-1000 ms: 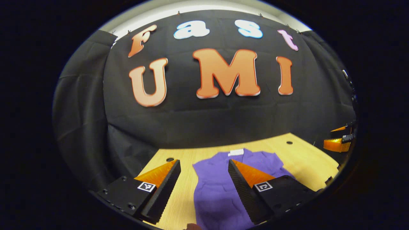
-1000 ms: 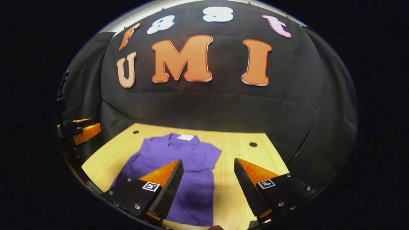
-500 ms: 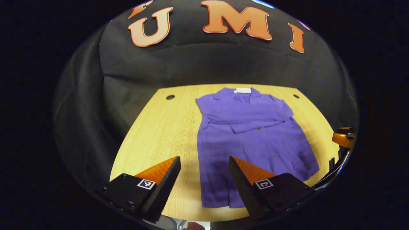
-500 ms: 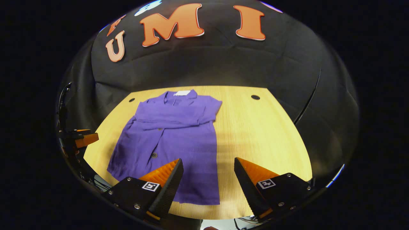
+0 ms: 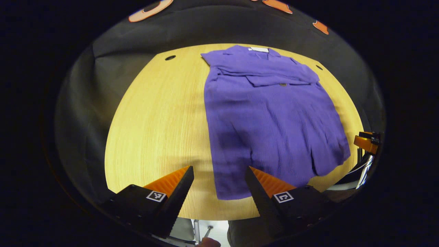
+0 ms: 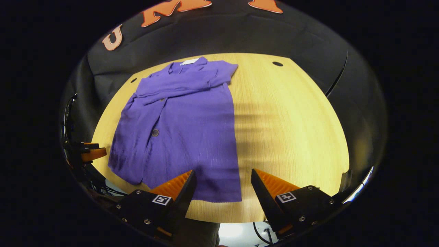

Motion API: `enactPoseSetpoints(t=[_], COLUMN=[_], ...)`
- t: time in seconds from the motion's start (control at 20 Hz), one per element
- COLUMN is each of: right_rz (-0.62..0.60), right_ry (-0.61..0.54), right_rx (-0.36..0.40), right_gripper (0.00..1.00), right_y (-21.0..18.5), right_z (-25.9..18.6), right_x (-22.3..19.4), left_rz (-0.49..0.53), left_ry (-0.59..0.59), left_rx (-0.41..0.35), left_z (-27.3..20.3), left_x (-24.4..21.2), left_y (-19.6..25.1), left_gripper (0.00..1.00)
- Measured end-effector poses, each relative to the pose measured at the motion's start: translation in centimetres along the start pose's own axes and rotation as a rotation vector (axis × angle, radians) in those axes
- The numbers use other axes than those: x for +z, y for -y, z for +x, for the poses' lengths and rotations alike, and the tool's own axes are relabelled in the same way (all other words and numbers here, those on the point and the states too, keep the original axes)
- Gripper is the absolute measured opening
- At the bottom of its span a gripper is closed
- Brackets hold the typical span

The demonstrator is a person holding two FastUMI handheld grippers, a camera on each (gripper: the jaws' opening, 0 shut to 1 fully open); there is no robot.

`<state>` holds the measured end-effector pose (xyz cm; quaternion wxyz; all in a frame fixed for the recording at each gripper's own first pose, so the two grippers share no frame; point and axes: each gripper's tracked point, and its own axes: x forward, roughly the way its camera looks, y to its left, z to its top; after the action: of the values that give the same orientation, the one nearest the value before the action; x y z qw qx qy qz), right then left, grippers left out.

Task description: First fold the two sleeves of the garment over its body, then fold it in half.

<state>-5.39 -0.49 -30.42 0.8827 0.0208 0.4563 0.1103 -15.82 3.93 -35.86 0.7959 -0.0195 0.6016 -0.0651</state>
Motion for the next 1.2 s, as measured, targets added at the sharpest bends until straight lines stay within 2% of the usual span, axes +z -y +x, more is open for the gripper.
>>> enactPoseSetpoints(t=[0.25, 0.45, 0.5, 0.55, 0.65, 0.7, 0.75, 0.85, 0.9, 0.95, 1.0, 1.1, 1.2], right_rz=[0.04, 0.047, 0.051, 0.039, 0.011, 0.008, 0.022, 0.075, 0.102, 0.123, 0.134, 0.179, 0.202], right_ry=[-0.134, -0.214, -0.241, -0.24, -0.269, -0.282, -0.283, -0.28, -0.274, -0.273, -0.271, -0.26, -0.226], right_rx=[-0.011, -0.015, -0.023, -0.036, -0.055, -0.065, -0.059, -0.05, -0.046, -0.045, -0.026, 0.002, -0.002], right_gripper=[0.94, 0.93, 0.92, 0.91, 0.81, 0.81, 0.65, 0.41, 0.26, 0.18, 0.08, 0.04, 0.04], right_y=[0.5, 0.4, 0.2, 0.4, 0.6, 0.7, 0.4, -0.2, -0.4, -0.6, -1.1, -2.1, -2.3], right_z=[1.7, 2.9, 3.1, 3.1, 3.3, 3.1, 3.2, 3.5, 3.5, 3.5, 3.6, 3.1, 2.3], right_x=[-2.8, -4.4, -4.9, -4.9, -5.3, -5.5, -5.4, -5.1, -4.8, -4.9, -4.6, -4.2, -3.0], left_rz=[-0.007, -0.022, -0.009, 0.005, 0.002, 0.003, 0.009, -0.001, 0.0, 0.006, -0.014, -0.067, -0.067], left_ry=[-0.126, -0.228, -0.215, -0.228, -0.261, -0.275, -0.288, -0.301, -0.298, -0.301, -0.298, -0.298, -0.283], left_rx=[-0.057, -0.051, -0.048, -0.048, -0.044, -0.046, -0.053, -0.076, -0.092, -0.105, -0.114, -0.153, -0.143], left_z=[2.1, 3.2, 3.4, 3.2, 3.2, 3.3, 3.3, 3.5, 3.4, 3.3, 3.0, 2.8, 1.8], left_x=[-2.2, -3.6, -3.2, -3.3, -3.5, -3.4, -3.3, -3.1, -3.0, -3.1, -3.2, -3.2, -2.7], left_y=[0.9, 1.1, 1.1, 1.2, 1.4, 1.7, 2.0, 2.7, 2.9, 3.0, 2.9, 3.1, 2.3], left_gripper=[0.98, 0.98, 0.98, 0.98, 0.97, 0.96, 0.78, 0.42, 0.24, 0.14, 0.12, 0.06, 0.06])
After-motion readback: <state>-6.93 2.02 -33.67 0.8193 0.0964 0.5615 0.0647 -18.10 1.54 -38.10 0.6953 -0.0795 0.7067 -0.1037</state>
